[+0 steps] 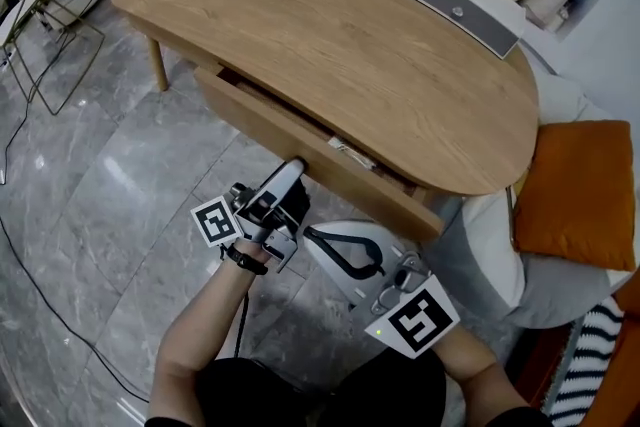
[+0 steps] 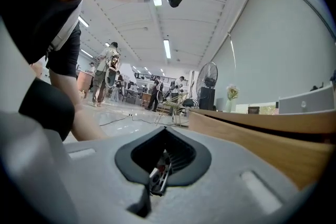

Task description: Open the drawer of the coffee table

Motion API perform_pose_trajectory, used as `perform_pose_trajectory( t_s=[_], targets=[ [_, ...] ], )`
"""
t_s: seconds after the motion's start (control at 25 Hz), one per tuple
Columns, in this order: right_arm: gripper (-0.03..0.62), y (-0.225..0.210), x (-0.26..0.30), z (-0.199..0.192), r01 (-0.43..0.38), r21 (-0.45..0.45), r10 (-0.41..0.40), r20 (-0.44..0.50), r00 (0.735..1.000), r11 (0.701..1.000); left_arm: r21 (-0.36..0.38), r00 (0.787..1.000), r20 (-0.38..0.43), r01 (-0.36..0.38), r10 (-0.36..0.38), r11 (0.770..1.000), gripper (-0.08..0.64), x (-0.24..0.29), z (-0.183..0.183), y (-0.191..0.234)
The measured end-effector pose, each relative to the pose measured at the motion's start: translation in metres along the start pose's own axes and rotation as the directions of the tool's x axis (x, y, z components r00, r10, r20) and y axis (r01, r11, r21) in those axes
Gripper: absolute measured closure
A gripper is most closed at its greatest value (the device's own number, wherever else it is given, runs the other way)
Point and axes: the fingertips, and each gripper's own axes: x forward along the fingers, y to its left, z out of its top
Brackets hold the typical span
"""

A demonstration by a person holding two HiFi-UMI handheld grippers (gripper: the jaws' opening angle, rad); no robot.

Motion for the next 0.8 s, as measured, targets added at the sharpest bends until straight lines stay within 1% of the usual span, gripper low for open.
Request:
perform_pose_trajectory(
  t_s=[0.2,0.28,0.6,0.8],
  targets=[
    [0.592,0.007,0.011,0.023,-0.056,0.042,0.053,0.075,0.996,0.998,-0.002,1.000,0.013,-0.014,0.014,1.000,0.299,-0.009,-0.002,-0.008],
    [0.592,0.011,0.014,0.027,-0.070,0.046,0.065,0.089,0.994,0.997,-0.004,1.000,0.011,-0.022,0.023,1.000,0.298,-0.012,-0.003,-0.009],
    [0.592,0.020,0.010,0.024,-0.111,0.076,0.104,0.083,0.991,0.991,0.008,1.000,-0.002,0.003,-0.003,1.000,0.299,-0.023,-0.005,-0.018],
    [0.592,0.034,0.012,0.035,-0.161,0.109,0.150,0.101,0.984,0.981,0.000,1.000,0.011,0.007,-0.007,1.000,0.305,-0.041,-0.007,-0.026]
  ],
)
